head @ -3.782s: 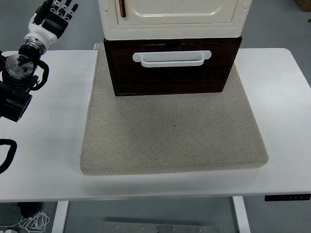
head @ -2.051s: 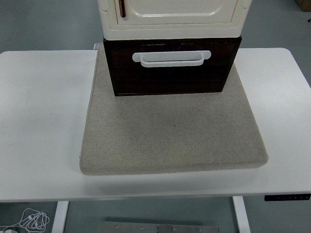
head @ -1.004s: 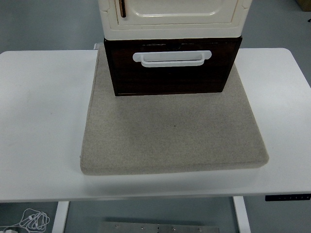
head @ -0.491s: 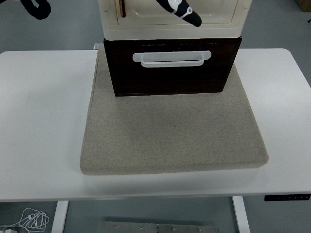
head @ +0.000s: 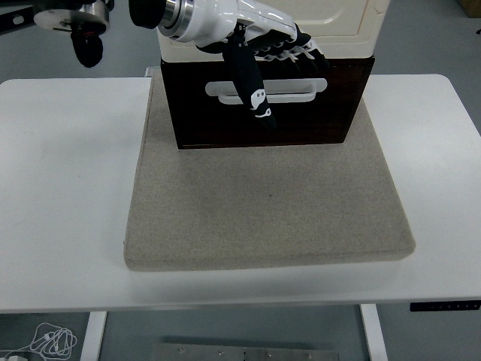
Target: Open the drawer under the combination cabinet
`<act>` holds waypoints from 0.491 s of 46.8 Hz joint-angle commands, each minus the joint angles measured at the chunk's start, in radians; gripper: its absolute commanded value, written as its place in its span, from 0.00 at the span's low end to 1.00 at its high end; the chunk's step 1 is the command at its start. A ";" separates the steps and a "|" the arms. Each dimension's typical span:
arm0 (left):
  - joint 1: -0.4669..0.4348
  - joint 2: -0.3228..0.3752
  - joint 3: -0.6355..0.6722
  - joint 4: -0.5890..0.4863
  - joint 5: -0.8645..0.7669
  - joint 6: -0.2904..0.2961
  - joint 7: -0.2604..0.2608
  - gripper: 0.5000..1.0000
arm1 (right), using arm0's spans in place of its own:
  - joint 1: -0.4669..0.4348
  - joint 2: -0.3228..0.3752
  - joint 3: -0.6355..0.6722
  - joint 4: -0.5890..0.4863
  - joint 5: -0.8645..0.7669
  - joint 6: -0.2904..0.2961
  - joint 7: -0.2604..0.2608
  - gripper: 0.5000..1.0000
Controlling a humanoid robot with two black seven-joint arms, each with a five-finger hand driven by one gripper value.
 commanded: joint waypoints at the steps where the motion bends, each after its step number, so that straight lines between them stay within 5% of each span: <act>1: -0.010 -0.026 0.037 0.020 0.000 0.000 0.021 1.00 | 0.000 0.000 0.000 0.000 0.000 0.000 0.000 0.85; 23: -0.021 -0.089 0.077 0.100 -0.014 0.002 0.181 1.00 | 0.000 0.000 0.000 0.000 0.000 0.000 0.000 0.85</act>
